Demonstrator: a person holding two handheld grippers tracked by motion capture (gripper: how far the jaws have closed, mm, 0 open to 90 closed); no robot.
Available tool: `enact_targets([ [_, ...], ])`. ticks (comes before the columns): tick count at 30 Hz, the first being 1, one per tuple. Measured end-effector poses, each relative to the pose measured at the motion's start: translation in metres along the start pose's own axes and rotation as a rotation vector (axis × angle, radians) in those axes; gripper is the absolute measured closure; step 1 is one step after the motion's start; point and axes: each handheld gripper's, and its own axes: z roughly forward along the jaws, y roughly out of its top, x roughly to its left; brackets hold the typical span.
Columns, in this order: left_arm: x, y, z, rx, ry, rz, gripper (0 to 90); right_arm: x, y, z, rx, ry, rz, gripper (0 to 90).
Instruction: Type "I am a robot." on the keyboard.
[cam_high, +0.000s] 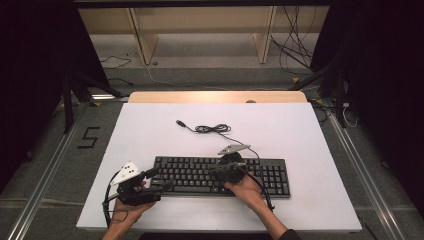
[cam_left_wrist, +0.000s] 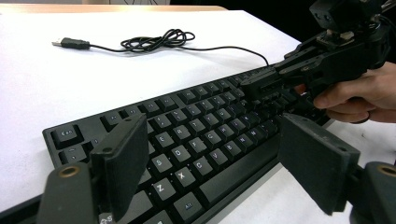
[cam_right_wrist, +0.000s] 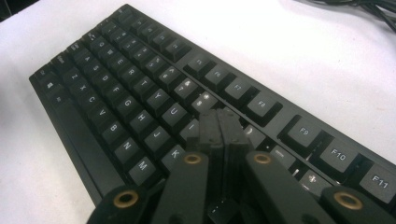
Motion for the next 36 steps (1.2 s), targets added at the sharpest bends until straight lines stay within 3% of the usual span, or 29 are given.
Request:
enact_targets([
  [36, -0.0003, 0.0, -0.0001, -0.001, 0.002, 0.002, 24.3, 0.0021, -0.0046, 0.0078, 0.026, -0.006, -0.007, 90.0],
])
